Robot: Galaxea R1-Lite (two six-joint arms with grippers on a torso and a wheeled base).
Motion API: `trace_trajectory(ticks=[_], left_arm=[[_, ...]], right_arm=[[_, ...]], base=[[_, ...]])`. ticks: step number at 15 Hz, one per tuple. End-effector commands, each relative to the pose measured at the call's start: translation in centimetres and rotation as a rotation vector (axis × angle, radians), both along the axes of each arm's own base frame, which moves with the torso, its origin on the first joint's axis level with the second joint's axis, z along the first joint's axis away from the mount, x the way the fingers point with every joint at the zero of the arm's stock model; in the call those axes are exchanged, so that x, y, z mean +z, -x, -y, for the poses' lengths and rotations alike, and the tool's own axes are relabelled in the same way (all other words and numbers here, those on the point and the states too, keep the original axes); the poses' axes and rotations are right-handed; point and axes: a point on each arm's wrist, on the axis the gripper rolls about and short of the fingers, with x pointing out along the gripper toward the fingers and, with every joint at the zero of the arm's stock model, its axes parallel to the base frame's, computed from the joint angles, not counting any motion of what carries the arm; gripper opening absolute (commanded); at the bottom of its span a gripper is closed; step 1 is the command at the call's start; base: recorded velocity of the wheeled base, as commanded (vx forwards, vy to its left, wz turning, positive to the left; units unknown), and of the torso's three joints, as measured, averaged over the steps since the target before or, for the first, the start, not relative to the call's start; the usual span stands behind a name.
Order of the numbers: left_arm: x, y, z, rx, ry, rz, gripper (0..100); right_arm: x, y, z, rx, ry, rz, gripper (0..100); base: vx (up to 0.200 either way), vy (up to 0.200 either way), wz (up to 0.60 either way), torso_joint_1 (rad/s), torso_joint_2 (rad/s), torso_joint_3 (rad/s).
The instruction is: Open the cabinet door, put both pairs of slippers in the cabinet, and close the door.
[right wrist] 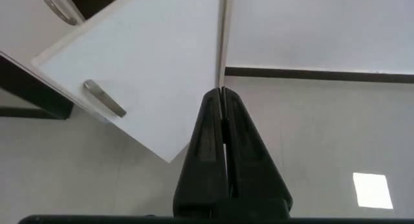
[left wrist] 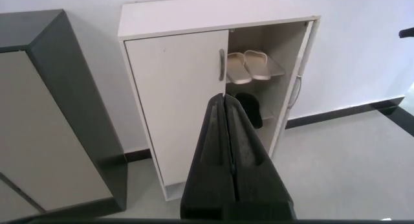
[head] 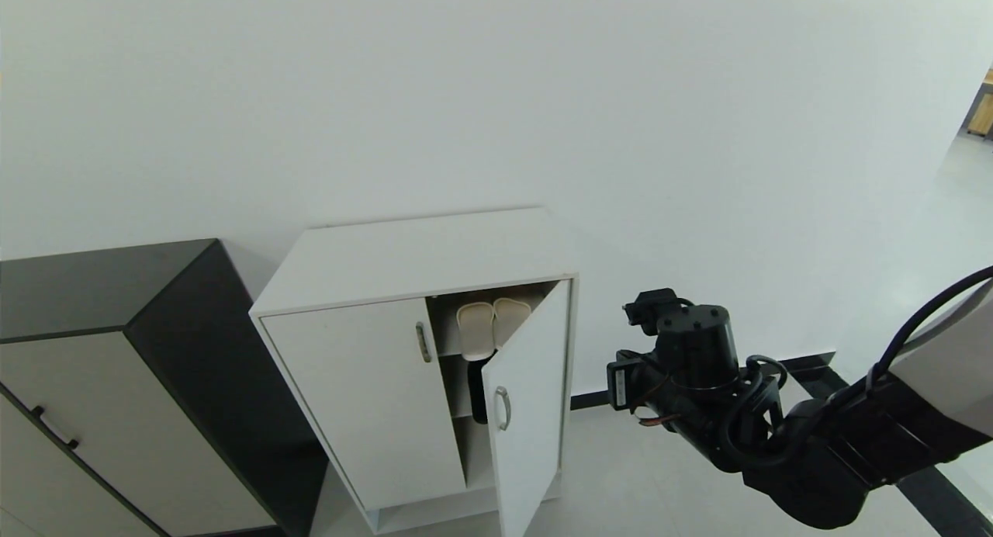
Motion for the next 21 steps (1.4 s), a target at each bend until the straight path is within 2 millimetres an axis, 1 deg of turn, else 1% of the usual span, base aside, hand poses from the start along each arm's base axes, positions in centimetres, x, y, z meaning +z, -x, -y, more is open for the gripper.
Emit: trace_trajectory(ticks=[1, 4, 6, 9, 10, 12, 13, 17, 21], left_arm=[[0.0, 0.0, 0.0, 0.001, 0.000, -0.001, 0], [0.0, 0.0, 0.0, 0.001, 0.000, 0.002, 0], [0.0, 0.0, 0.0, 0.001, 0.000, -0.001, 0], [0.0, 0.0, 0.0, 0.002, 0.000, -0.001, 0], [0.0, 0.0, 0.0, 0.002, 0.002, 0.001, 0], [0.0, 0.0, 0.0, 0.002, 0.002, 0.001, 0], [0.0, 0.0, 0.0, 0.001, 0.000, 0.001, 0], [0.0, 0.0, 0.0, 0.001, 0.000, 0.001, 0], [0.0, 0.0, 0.0, 0.001, 0.000, 0.001, 0]], right_arm=[[-0.1, 0.0, 0.0, 0.003, 0.001, -0.003, 0], [-0.5, 0.5, 0.0, 0.039, -0.005, -0.014, 0], [-1.1, 0.8, 0.4, 0.093, -0.010, -0.044, 0], [-2.3, 0.7, 1.9, 0.169, 0.011, -0.095, 0], [-2.9, 1.0, 2.8, 0.206, 0.022, -0.117, 0], [-3.9, 1.3, 3.6, 0.269, 0.032, -0.146, 0], [-4.3, 1.3, 3.8, 0.284, 0.034, -0.145, 0], [-6.3, 0.6, 3.5, 0.277, 0.041, -0.157, 0], [-6.4, 0.6, 3.5, 0.278, 0.042, -0.160, 0]], base=[[0.000, 0.000, 0.60, 0.002, 0.00, 0.002], [0.000, 0.000, 0.00, 0.000, 0.00, 0.000], [0.000, 0.000, 0.00, 0.000, 0.00, 0.000], [0.000, 0.000, 0.00, 0.000, 0.00, 0.000], [0.000, 0.000, 0.00, 0.000, 0.00, 0.000], [0.000, 0.000, 0.00, 0.000, 0.00, 0.000], [0.000, 0.000, 0.00, 0.000, 0.00, 0.000], [0.200, 0.000, 0.00, 0.001, 0.00, -0.001], [0.200, 0.000, 0.00, -0.005, 0.00, 0.006]])
